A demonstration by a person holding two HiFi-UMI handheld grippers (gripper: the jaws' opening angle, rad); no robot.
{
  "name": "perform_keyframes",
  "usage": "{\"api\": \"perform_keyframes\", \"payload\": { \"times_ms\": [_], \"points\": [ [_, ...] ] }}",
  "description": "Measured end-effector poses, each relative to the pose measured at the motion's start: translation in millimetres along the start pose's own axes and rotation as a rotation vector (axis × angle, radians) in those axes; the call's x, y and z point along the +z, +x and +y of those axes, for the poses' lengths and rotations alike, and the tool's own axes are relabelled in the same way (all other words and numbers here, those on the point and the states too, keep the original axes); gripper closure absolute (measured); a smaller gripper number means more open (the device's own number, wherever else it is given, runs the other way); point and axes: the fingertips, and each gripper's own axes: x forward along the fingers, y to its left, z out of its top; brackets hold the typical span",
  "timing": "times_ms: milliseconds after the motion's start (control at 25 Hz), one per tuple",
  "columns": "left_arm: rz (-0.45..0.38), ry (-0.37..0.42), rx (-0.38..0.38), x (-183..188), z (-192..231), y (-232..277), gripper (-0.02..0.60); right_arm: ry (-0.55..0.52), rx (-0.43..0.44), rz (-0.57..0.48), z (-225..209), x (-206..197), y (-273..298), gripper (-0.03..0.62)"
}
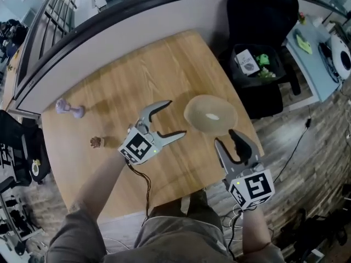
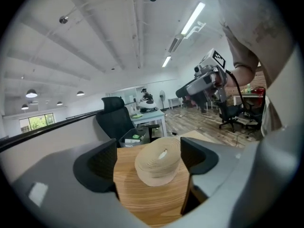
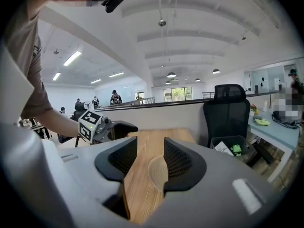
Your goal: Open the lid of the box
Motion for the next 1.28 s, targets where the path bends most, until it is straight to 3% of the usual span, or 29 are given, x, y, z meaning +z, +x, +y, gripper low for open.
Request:
{"api": "perform_keyframes", "payload": {
  "times_ms": [280,360,560,1000,1280],
  "points": [
    [0.074,-0.002,-0.1,-84.4,-2.6,43.7,0.157,0.03,0.01,0.079,-5.5,-52.2,47.9,0.408],
    [0.1,0.007,-0.137,-110.5,-8.3,55.9,0.121,0.034,0.013,0.1,-7.8,-66.5,59.0,0.408],
    [0.129,-0.036,-0.171,-150.2,-6.0,84.1,0.121,0.027,0.017,0.153,-13.6,-99.5,80.4,0.408],
    [0.104,-0.034,-0.313,-155.1,-18.0,115.9,0.124,0.018,0.049,0.255,-18.6,-144.7,100.6,0.408],
    [0.125,-0.019,-0.31,-156.0,-20.5,118.3,0.152,-0.003,0.064,0.301,-18.7,-157.0,99.3,0.408]
  ]
}}
